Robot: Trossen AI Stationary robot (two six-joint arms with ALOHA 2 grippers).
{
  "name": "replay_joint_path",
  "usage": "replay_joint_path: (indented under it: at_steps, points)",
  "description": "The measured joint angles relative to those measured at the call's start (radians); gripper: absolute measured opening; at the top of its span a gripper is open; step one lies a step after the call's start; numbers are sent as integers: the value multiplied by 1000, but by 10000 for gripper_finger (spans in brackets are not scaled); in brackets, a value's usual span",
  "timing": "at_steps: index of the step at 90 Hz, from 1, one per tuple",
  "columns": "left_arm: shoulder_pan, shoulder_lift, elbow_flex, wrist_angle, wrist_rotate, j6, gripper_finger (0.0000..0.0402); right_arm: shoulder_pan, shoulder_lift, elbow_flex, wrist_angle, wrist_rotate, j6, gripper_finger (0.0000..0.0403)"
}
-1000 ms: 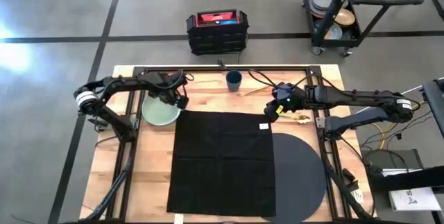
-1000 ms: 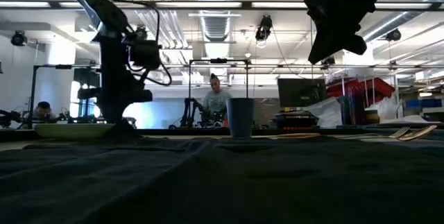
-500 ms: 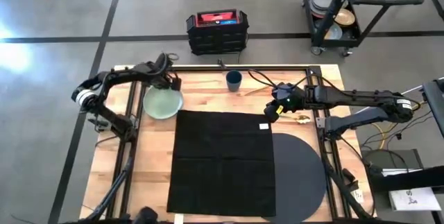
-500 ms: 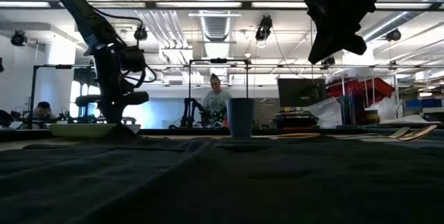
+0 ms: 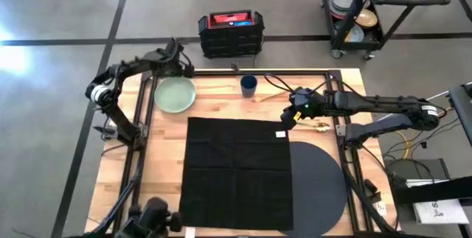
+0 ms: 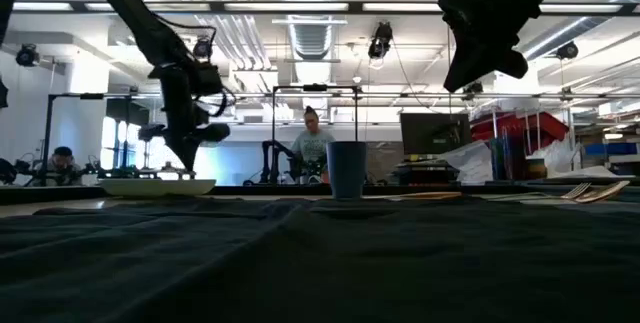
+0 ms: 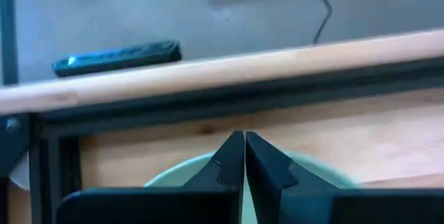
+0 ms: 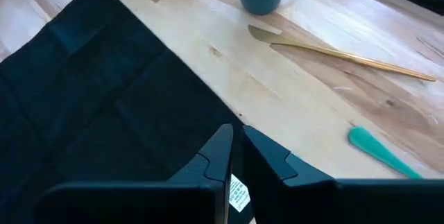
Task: Set table place
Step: Adjust the green plate, then adjust the green spoon
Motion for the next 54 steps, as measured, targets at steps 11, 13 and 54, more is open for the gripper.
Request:
replay_joint_path:
  at_steps: [11, 13, 54]
  points:
    - [-15, -37, 77, -93, 114, 27, 0, 0, 0, 0, 0, 0, 3, 18]
    - [-21, -45, 85, -111, 132, 25, 0, 0, 0, 0, 0, 0, 4, 18]
    - [-398, -284, -59, -246, 207, 16, 0, -59, 55, -102, -79, -41, 47, 15]
